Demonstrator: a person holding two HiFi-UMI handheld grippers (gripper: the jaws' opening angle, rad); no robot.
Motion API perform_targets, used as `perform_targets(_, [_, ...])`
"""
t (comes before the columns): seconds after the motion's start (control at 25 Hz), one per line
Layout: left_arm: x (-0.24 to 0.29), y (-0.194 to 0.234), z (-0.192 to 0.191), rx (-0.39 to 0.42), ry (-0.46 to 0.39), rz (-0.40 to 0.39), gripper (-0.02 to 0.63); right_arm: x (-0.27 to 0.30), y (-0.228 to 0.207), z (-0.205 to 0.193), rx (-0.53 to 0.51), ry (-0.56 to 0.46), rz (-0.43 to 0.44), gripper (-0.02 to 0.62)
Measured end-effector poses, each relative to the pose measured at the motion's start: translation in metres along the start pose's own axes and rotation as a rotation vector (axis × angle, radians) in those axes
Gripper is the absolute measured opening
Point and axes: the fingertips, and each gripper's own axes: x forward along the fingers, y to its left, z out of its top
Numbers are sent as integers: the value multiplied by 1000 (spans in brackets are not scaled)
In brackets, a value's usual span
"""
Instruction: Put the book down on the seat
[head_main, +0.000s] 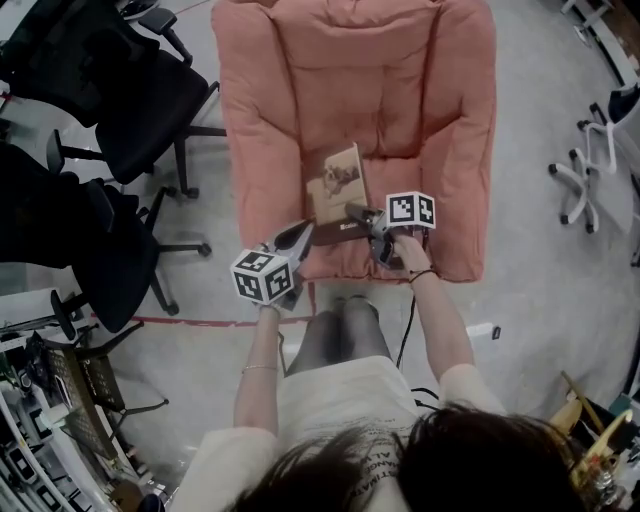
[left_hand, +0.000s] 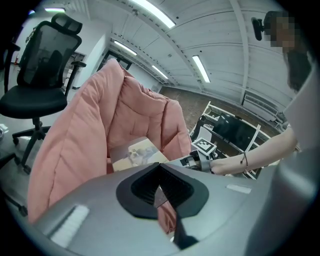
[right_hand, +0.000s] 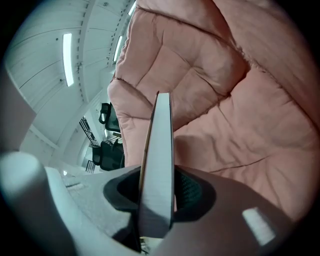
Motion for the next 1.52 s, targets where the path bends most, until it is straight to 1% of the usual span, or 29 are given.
perform_targets(0.2, [0, 7, -12, -10, 10, 8, -12, 10, -17, -8, -2, 11, -42, 147])
perform_targets(0.32, [2, 11, -15, -20, 8, 11, -12, 14, -23, -9, -20, 17, -63, 149])
perform_targets(0.56, [8, 10, -27, -33, 19, 9, -12, 21, -35, -12, -27, 49, -78, 149])
perform_targets(0.68, [11, 8, -34, -40, 27, 5, -12, 19, -47, -12, -48, 54, -123, 156])
perform_targets(0.8, [13, 4, -39, -48, 35, 5, -12, 15, -56, -13, -71, 62, -173, 184])
perform_targets(0.96, [16, -1, -43, -53, 44, -2, -12, 10, -71, -13, -108, 65, -282, 255])
perform_targets(1.0, [17, -1, -44, -55, 43, -4, -12, 8, -75, -12, -117, 57, -310, 256])
perform_targets(1.08, [18, -1, -45, -57, 44, -8, -12, 5, -86, -13, -143, 42, -364, 286])
perform_targets(1.16, [19, -1, -46, -57, 45, -11, -12, 1, -95, -14, -161, 33, -407, 296])
perform_targets(1.4, [17, -5, -43, -62, 56, -22, -12, -14, -97, -17, -166, 9, -442, 299])
perform_targets(1.52, [18, -9, -41, -66, 63, -28, -12, -18, -93, -16, -153, 1, -429, 299])
